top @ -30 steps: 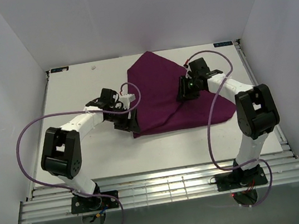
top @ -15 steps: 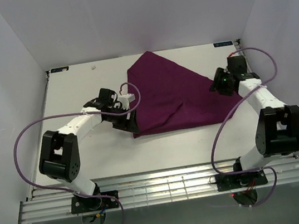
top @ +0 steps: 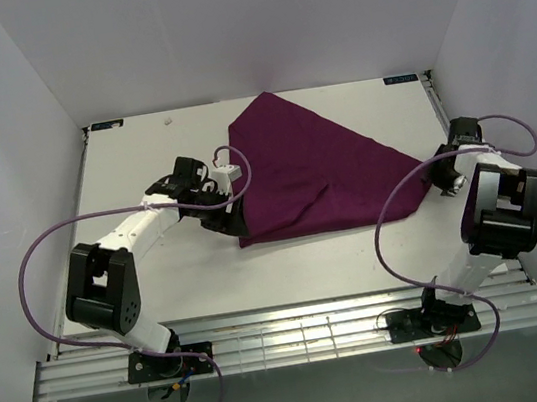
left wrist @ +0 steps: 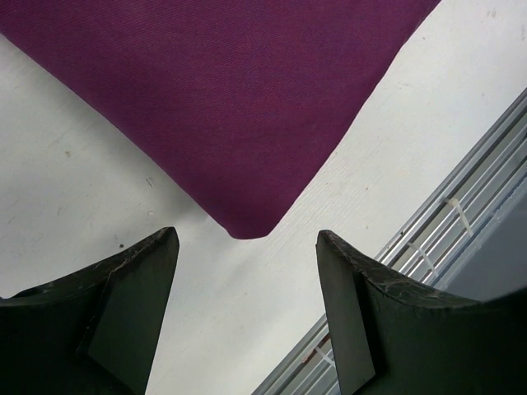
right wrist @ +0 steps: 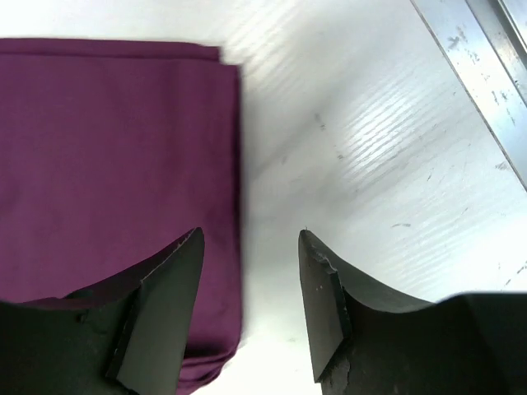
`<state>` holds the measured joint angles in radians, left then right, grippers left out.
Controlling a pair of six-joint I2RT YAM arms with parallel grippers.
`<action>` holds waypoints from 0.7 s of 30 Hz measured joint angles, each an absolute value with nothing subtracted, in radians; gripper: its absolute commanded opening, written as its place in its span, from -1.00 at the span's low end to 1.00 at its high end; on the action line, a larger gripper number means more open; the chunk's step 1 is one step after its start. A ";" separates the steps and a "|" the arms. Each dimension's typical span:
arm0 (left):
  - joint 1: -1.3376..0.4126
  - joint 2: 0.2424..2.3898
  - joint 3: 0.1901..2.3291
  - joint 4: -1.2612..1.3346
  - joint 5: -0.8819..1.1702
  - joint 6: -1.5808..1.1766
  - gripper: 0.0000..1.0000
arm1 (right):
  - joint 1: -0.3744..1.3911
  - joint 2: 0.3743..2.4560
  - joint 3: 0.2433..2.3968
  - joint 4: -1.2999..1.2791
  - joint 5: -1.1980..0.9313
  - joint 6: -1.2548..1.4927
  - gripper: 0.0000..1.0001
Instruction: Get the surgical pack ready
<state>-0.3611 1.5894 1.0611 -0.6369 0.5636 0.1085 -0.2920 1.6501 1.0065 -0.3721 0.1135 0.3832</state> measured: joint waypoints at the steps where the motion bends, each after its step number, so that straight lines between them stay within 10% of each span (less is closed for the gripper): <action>1: -0.361 1.589 1.061 -0.636 0.563 0.109 0.57 | -0.298 1.671 1.009 -0.372 0.118 0.382 0.12; 21: -0.361 1.589 1.061 -0.641 0.538 0.109 0.57 | -0.337 1.823 1.103 -0.244 0.054 0.350 -0.35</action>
